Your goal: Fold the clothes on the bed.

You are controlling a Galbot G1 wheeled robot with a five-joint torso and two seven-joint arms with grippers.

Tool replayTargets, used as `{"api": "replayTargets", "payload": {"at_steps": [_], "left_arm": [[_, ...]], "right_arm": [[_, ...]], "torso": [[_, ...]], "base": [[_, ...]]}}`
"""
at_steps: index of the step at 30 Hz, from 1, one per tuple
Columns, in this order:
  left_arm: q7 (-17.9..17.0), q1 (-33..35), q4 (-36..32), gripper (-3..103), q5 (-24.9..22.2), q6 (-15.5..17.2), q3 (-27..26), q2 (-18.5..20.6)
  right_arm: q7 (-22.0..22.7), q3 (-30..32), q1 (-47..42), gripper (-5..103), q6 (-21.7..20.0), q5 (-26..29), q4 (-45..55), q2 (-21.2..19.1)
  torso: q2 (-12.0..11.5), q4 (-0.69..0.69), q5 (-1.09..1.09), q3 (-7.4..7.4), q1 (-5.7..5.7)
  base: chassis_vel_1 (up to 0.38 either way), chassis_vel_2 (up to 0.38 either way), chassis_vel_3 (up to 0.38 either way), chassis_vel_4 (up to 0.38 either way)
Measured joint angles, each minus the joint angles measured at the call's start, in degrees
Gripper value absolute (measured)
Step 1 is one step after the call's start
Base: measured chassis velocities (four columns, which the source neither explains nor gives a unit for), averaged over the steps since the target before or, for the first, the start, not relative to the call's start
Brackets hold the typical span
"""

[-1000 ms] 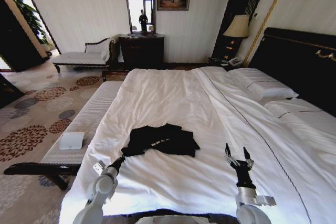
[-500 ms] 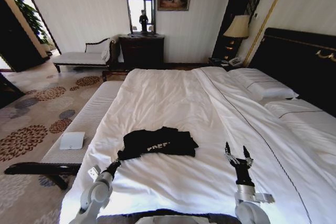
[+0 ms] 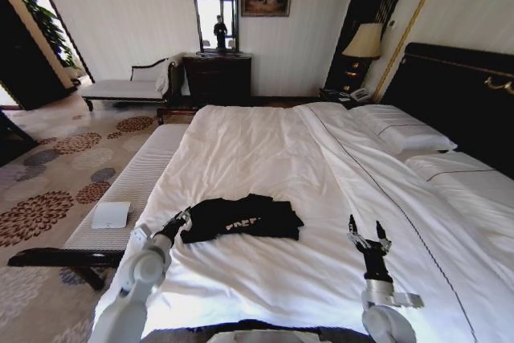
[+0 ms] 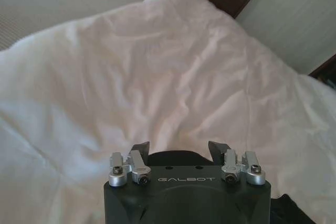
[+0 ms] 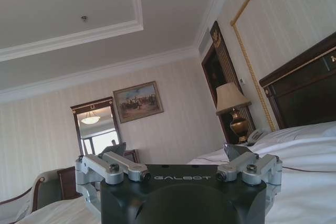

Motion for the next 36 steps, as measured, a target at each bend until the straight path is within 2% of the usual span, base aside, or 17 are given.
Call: {"api": "replayTargets", "payload": {"at_steps": [3,4,6,7,8,11,17,18,19,22,24,27,28,31,33,36], "left_arm": [[-2.62,-4.96,6.19,79,-2.02,3.44,1.36,-0.62],[-2.62,-4.96,6.19,79,-2.02,3.44,1.36,-0.62],[-3.07,-7.18,9.78,89,-2.18,4.50,2.22,-1.07],[-3.12,-7.84,11.03,89,-2.15,4.71,2.45,-1.31],[-3.15,-8.35,11.97,94,-2.12,4.82,2.58,-1.57],[-3.14,-8.94,13.22,100,-2.09,4.85,2.64,-2.03],[-2.90,-8.87,13.85,101,-2.10,4.66,2.66,-2.35],[-2.89,-8.75,13.80,97,-2.13,4.60,2.57,-2.35],[-2.89,-8.75,13.80,97,-2.13,4.60,2.57,-2.35],[-2.66,-8.31,13.34,80,-2.48,4.52,2.21,-2.09],[-2.55,-8.17,13.20,80,-2.57,4.50,2.10,-1.95],[-2.43,-7.72,12.66,64,-2.89,4.48,1.83,-1.65],[-2.43,-7.72,12.66,64,-2.89,4.48,1.83,-1.65],[-2.43,-7.34,12.39,48,-3.23,4.47,1.72,-1.37],[-2.43,-7.26,12.39,48,-3.28,4.47,1.70,-1.34],[-2.43,-6.99,12.52,32,-3.40,4.48,1.71,-1.33]], "right_arm": [[0.06,0.09,-0.20,100,0.00,-0.01,0.03,-0.04],[0.06,0.09,-0.20,100,0.00,-0.01,0.03,-0.04],[0.11,0.36,-0.48,100,0.00,-0.01,0.11,-0.07],[0.13,0.48,-0.59,100,0.00,-0.01,0.15,-0.10],[0.15,0.58,-0.67,100,0.00,-0.01,0.20,-0.11],[0.19,0.77,-0.84,100,0.03,-0.01,0.25,-0.09],[0.21,0.83,-1.18,100,0.17,-0.28,0.46,0.37],[0.21,0.84,-1.26,100,0.18,-0.35,0.52,0.46],[0.21,0.84,-1.26,100,0.18,-0.35,0.52,0.46],[0.21,0.83,-1.41,100,0.20,-0.65,0.69,0.60],[0.22,0.83,-1.44,100,0.20,-0.74,0.73,0.65],[0.23,0.80,-1.54,100,0.21,-0.89,0.81,0.75],[0.23,0.80,-1.54,100,0.21,-0.89,0.81,0.75],[0.24,0.78,-1.55,100,0.21,-0.96,0.81,0.77],[0.24,0.77,-1.55,100,0.22,-0.96,0.81,0.77],[0.25,0.78,-1.60,100,0.28,-0.98,0.82,0.77]], "torso": [[0.00,0.01,0.01,0.00,0.00],[0.00,0.01,0.01,0.00,0.00],[0.00,0.00,0.01,0.00,0.00],[0.00,0.00,0.00,0.00,0.00],[0.00,0.01,0.00,0.00,0.00],[0.00,0.01,0.01,0.00,0.00],[0.00,0.02,0.01,-0.01,-0.01],[0.00,0.01,0.01,-0.01,-0.02],[0.00,0.01,0.01,-0.01,-0.02],[0.01,0.01,0.01,-0.01,-0.02],[0.01,0.01,0.01,-0.01,-0.02],[0.01,0.02,0.01,-0.01,-0.02],[0.01,0.02,0.01,-0.01,-0.02],[0.01,0.01,0.01,-0.01,-0.02],[0.01,0.02,0.01,-0.01,-0.01],[0.01,0.02,0.01,-0.01,-0.02]], "base": [[0.000,0.000,0.000,0.000],[0.000,0.000,0.000,0.000],[0.000,0.000,0.000,0.000],[0.000,0.000,0.000,0.000],[0.000,0.000,0.000,0.000],[0.000,0.000,0.000,0.000],[0.000,0.000,0.000,0.000],[0.000,0.000,0.000,0.000],[0.000,0.000,0.000,0.000],[0.000,0.000,0.000,0.000],[0.000,0.000,0.000,0.000],[0.000,0.000,0.000,0.000],[0.000,0.000,0.000,0.000],[0.000,0.000,0.000,0.000],[0.000,0.000,0.000,0.000],[0.000,0.000,0.000,0.000]]}}
